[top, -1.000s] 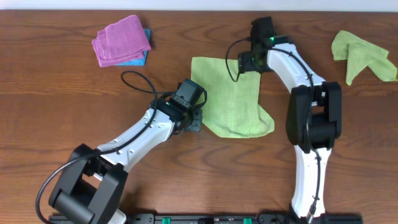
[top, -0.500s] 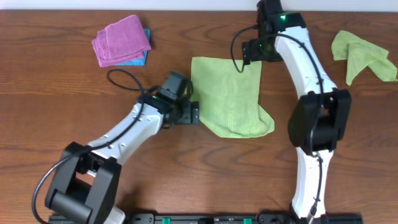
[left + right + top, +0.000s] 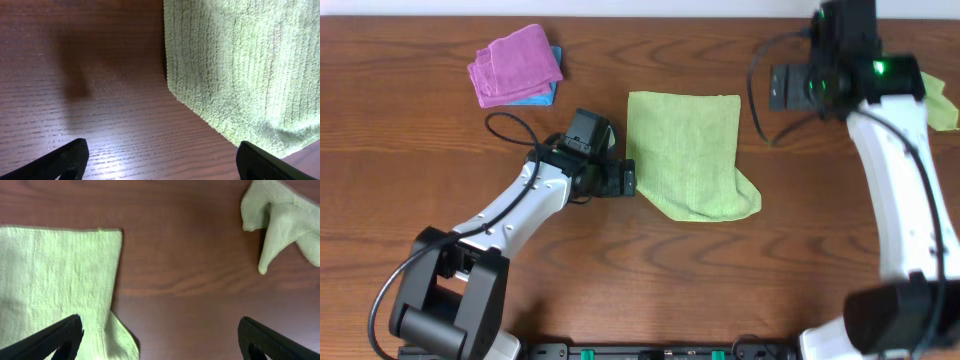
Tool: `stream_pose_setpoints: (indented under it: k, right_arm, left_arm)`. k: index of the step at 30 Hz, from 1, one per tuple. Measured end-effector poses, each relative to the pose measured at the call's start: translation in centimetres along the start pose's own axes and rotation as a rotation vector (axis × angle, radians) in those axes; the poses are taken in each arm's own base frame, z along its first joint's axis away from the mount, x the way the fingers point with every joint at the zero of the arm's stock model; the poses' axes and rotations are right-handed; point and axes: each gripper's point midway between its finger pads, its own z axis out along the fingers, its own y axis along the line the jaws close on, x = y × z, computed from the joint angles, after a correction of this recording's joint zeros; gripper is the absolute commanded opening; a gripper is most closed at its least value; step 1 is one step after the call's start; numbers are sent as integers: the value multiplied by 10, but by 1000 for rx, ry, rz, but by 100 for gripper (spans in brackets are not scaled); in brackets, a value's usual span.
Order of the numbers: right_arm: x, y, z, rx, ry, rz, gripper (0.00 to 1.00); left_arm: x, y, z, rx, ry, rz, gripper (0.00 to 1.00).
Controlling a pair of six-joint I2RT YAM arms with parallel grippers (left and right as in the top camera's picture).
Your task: Fold the cloth
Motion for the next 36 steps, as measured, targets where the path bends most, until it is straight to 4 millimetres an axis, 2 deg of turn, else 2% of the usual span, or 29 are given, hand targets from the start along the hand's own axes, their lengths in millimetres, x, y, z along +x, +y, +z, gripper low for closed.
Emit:
stream_pose_setpoints:
  k: [6,10,14,18,25,28,30,32,33,34,35,36]
  right_arm:
    - [67,-11,-1,-67,65,35,80]
    - [103,1,10,-138,139,38,79]
    - [134,13,25,-200,223,38,80]
    - [137,15,27,-246,233,49,81]
    - [135,7,25,-317,224,86,80]
    - [134,16,22,-388,215,68,77]
    - [136,24,21,-445,214,50,72]
    - [139,32,22,-488,213,36,63]
    - [142,36,25,-511,213,32,50]
    - [142,40,27,-527,208,21,23]
    - [141,45,30,-546,197,14,5]
    - [140,51,32,-566,190,9,1]
  left_arm:
    - [-6,-6,0,29,-22,18,99]
    - [-17,-13,3,66,-63,33,99]
    - [-14,-15,24,99,-26,31,100]
    - [-7,-15,41,127,17,25,100]
    - [-16,-29,45,204,-9,44,99]
    - [-20,-36,47,246,-22,54,98]
    - [-22,-39,49,264,-26,54,97]
    - [-22,-41,49,281,-24,49,97]
    - [-22,-43,49,295,-21,45,98]
    - [-22,-45,49,303,-19,44,98]
    - [-21,-47,50,316,-12,43,99]
    - [-20,-48,49,324,-9,43,100]
